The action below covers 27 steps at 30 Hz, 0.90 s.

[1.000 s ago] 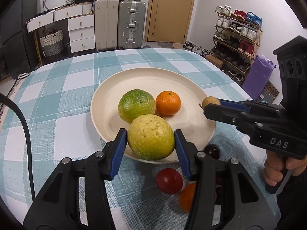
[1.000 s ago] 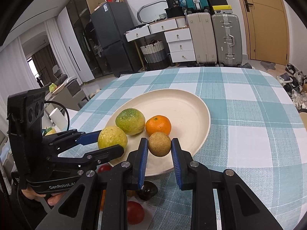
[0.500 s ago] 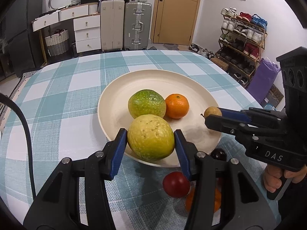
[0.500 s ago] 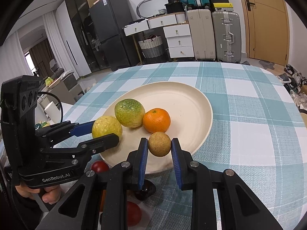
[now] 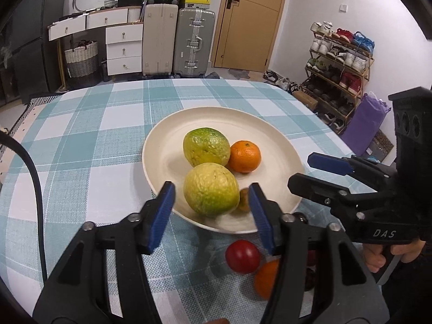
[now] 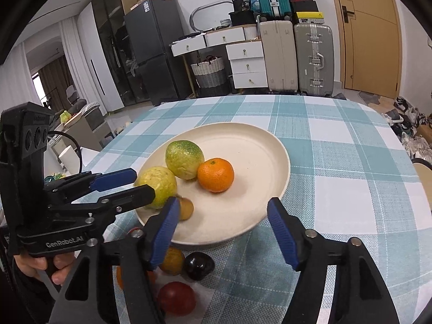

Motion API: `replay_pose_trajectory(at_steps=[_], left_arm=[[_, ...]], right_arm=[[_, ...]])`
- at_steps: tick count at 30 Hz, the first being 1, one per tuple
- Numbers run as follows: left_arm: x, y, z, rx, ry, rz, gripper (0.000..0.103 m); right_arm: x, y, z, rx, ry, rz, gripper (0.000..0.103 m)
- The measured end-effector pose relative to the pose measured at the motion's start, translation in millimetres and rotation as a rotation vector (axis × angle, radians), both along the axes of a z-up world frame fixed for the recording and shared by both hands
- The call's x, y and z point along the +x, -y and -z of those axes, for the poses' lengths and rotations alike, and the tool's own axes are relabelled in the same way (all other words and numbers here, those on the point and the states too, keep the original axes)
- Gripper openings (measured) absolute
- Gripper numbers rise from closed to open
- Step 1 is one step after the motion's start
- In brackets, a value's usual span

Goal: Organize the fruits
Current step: 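Open both grippers to release the lemon and kiwi on the plate, then withdraw both grippers and move the left gripper toward the large orange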

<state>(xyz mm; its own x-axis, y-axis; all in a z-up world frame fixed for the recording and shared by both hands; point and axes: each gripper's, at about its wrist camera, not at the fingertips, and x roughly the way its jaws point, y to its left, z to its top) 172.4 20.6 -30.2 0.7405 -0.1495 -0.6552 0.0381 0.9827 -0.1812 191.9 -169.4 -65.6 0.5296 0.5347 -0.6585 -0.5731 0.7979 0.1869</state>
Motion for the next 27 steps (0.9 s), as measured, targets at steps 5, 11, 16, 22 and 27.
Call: replay_pose_trajectory(at_steps=[5, 11, 16, 22, 27], left_arm=[[-18, -3, -14, 0.004, 0.033, -0.006, 0.083], [-50, -3, -34, 0.042, 0.08, -0.02, 0.094], [-76, -2, -42, 0.042, 0.106, -0.022, 0.102], [-94, 4, -47, 0.068, 0.108, -0.031, 0.102], [-102, 11, -42, 0.059, 0.083, -0.02, 0.102]], right_arm=[[-10, 2, -12, -0.001, 0.02, -0.004, 0.09], [-33, 3, -18, -0.029, 0.038, -0.024, 0.103], [-47, 10, -18, -0.03, 0.021, -0.007, 0.103], [-56, 17, -16, -0.04, -0.003, 0.023, 0.103], [-62, 19, -11, -0.073, -0.029, 0.044, 0.103]])
